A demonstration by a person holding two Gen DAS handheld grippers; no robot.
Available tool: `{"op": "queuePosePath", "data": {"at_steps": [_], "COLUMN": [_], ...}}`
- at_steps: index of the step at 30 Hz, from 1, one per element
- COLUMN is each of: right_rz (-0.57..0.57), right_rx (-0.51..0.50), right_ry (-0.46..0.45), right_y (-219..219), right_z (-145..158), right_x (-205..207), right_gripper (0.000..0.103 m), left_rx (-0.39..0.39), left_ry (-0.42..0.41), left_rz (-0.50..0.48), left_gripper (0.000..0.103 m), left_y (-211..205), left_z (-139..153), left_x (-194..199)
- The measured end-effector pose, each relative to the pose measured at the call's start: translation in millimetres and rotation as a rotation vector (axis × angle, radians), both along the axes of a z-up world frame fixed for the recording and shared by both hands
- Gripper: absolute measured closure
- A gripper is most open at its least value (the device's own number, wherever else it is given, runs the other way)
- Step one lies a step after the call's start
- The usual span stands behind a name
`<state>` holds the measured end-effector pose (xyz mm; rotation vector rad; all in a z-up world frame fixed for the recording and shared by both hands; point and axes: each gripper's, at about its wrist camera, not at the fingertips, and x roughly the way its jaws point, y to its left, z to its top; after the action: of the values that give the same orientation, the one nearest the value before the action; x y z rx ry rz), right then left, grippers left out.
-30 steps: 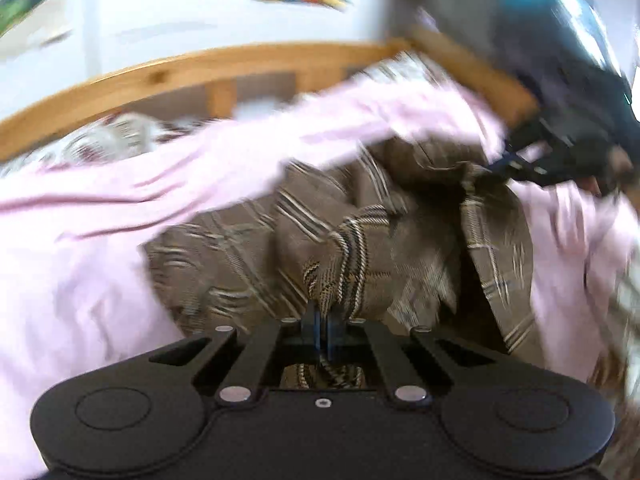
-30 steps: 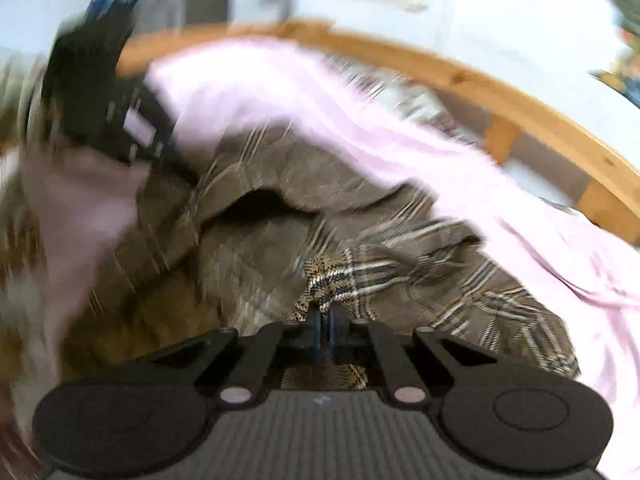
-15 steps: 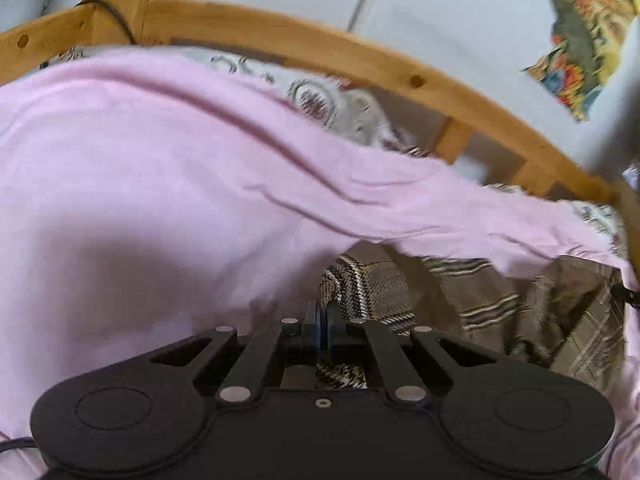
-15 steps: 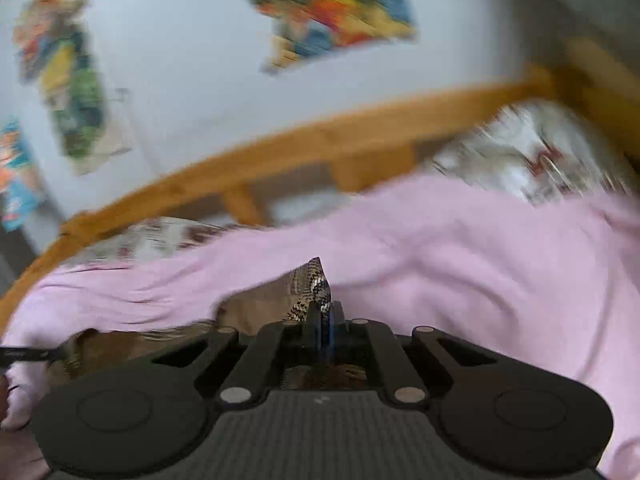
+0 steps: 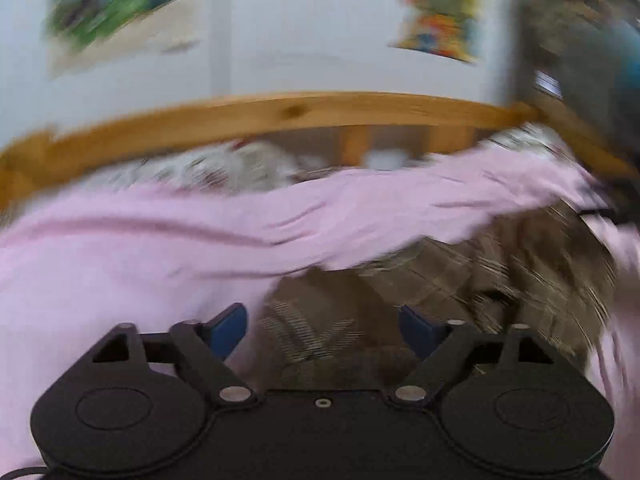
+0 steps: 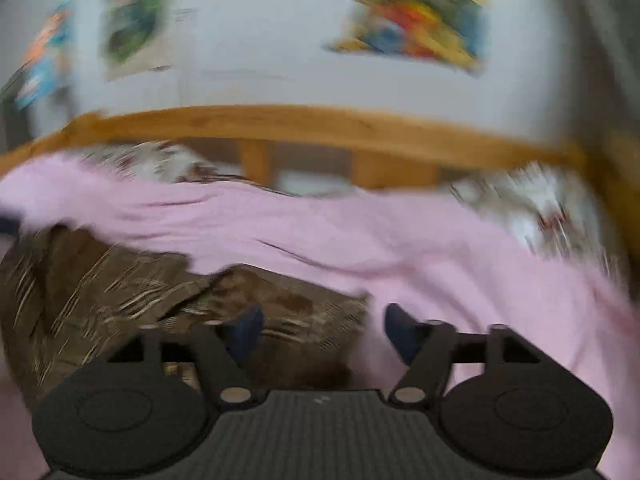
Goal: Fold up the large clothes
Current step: 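Open both tools and release the folded jacket onto the sheet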
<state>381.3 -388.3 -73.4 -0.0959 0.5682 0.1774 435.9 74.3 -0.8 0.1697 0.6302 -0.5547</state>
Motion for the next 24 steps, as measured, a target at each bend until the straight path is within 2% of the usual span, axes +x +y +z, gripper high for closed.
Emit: {"op": "queuePosePath", "data": {"at_steps": [3, 7, 9, 11, 12, 13, 14, 15, 16, 17, 18, 19, 22, 24], "right_rz": [0.170, 0.383, 0.429, 0.431, 0.435, 0.445, 0.455, 0.470, 0.488, 0.501, 0.515, 0.525, 0.551, 0.555], "right_rx": [-0.054, -0.076, -0.092, -0.099, -0.095, -0.097, -0.104, -0.114, -0.128, -0.145, -0.168, -0.179, -0.216, -0.243], "right_ry": [-0.016, 0.108, 0.178, 0.221, 0.236, 0.252, 0.261, 0.273, 0.288, 0.304, 0.318, 0.324, 0.308, 0.281], "right_y": [27.8, 63.8, 74.7, 82.2, 84.0, 87.6, 90.6, 94.5, 94.9, 96.3, 98.7, 98.0, 98.7, 99.1], "right_z": [10.4, 4.1, -5.9, -16.3, -19.7, -22.7, -25.2, -27.3, -29.5, -31.6, -32.8, -34.9, -30.8, -27.6], "right_x": [-4.2, 9.6, 21.1, 29.4, 33.5, 38.4, 41.8, 44.8, 46.2, 47.8, 47.6, 47.7, 34.7, 26.0], "right_gripper": [0.018, 0.016, 0.016, 0.016, 0.016, 0.016, 0.017, 0.022, 0.037, 0.048, 0.072, 0.085, 0.098, 0.100], "left_rx": [0.083, 0.241, 0.314, 0.348, 0.365, 0.389, 0.398, 0.393, 0.378, 0.349, 0.328, 0.313, 0.267, 0.235], "left_ry": [-0.030, -0.030, -0.051, -0.033, -0.024, -0.021, -0.012, 0.013, 0.033, 0.045, 0.048, 0.043, 0.063, 0.068], "left_rz": [-0.219, -0.483, -0.538, -0.570, -0.577, -0.577, -0.571, -0.563, -0.553, -0.541, -0.528, -0.511, -0.467, -0.460], "left_gripper": [0.014, 0.014, 0.015, 0.021, 0.031, 0.054, 0.070, 0.098, 0.103, 0.103, 0.103, 0.103, 0.103, 0.099], "left_y": [-31.3, -73.9, -90.1, -99.7, -103.6, -107.7, -110.1, -111.4, -111.3, -109.6, -108.3, -106.4, -96.0, -89.0], "left_z": [0.1, -17.7, -28.8, -37.9, -41.2, -45.1, -47.0, -47.6, -47.5, -45.2, -43.5, -41.5, -37.5, -34.1], "left_x": [-17.3, -38.0, -43.3, -42.1, -40.6, -37.2, -34.9, -31.0, -26.8, -24.6, -24.0, -24.1, -23.8, -26.0]}}
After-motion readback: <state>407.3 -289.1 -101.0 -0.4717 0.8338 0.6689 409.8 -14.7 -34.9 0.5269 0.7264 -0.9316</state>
